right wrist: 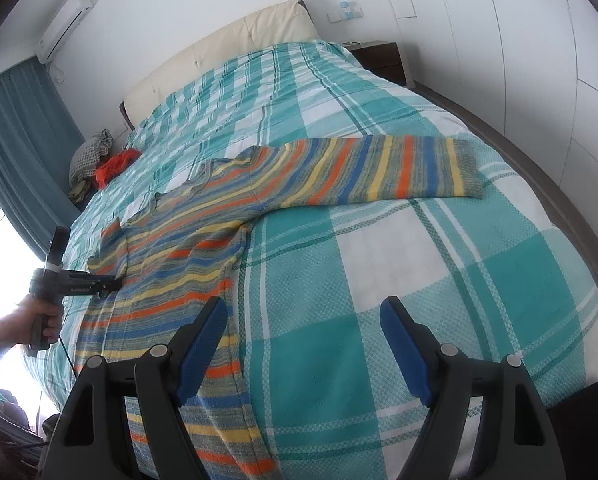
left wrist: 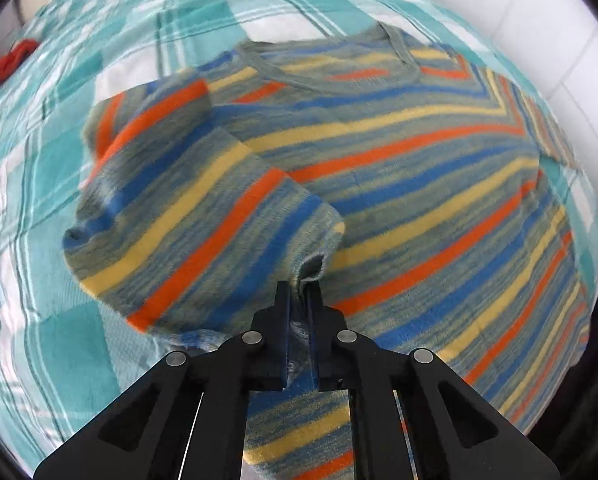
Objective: Fold small clothes
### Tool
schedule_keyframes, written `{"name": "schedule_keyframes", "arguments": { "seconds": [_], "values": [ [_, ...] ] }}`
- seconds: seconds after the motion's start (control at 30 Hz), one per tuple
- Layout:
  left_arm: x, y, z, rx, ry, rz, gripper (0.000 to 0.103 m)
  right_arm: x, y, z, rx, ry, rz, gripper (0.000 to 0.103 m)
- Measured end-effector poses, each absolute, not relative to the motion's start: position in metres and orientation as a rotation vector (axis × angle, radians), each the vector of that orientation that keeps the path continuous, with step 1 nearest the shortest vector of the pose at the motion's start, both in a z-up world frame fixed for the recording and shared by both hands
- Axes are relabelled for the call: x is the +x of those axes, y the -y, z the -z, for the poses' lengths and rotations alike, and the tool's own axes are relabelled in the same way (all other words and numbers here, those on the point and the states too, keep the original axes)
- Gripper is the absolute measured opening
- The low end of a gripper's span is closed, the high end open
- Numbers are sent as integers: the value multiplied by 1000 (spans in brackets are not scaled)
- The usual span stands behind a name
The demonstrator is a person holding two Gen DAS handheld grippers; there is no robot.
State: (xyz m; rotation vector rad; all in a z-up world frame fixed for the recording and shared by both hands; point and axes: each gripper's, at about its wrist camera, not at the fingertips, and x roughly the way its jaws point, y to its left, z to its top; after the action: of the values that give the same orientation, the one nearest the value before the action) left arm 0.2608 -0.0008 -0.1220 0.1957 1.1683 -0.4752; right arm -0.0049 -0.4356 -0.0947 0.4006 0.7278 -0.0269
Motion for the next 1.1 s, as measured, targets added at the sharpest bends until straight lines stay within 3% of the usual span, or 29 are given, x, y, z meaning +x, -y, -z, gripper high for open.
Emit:
{"name": "schedule_keyframes", "arguments": {
  "seconds": [0.23, 0.4, 0.63, 0.67, 0.7, 0.77, 0.93, 0.97, 1.0, 1.03, 1.07, 1.1],
  "values": [
    [265, -183, 44, -498, -893, 107, 6, -6, 429, 92, 357, -717, 10, 78],
    [256, -274, 70, -614, -911, -158, 6, -2, 427, 94, 361, -732, 4, 78],
    [240, -293, 118, -765, -960, -75, 10, 1, 418, 100, 321, -767, 0, 78],
    [237, -294, 122, -784, -953, -64, 26, 1, 417, 101, 318, -772, 0, 78],
    [233, -295, 127, -807, -945, -54, 57, 2, 416, 102, 315, -777, -1, 78],
    [226, -297, 133, -844, -910, -58, 84, 3, 414, 104, 306, -787, -3, 78],
    [224, -290, 147, -864, -895, -17, 83, 6, 405, 107, 263, -804, -11, 78],
    [225, -286, 148, -841, -905, -9, 77, 6, 404, 108, 255, -806, -14, 78],
    [227, -281, 149, -814, -923, -12, 61, 6, 402, 108, 248, -808, -15, 78],
    [228, -278, 150, -791, -942, -21, 20, 7, 401, 108, 243, -810, -16, 78],
    [229, -277, 153, -797, -968, -21, 7, 7, 401, 109, 240, -811, -17, 78],
    [226, -277, 152, -809, -980, -33, 8, 7, 400, 109, 240, -811, -17, 78]
  ]
}}
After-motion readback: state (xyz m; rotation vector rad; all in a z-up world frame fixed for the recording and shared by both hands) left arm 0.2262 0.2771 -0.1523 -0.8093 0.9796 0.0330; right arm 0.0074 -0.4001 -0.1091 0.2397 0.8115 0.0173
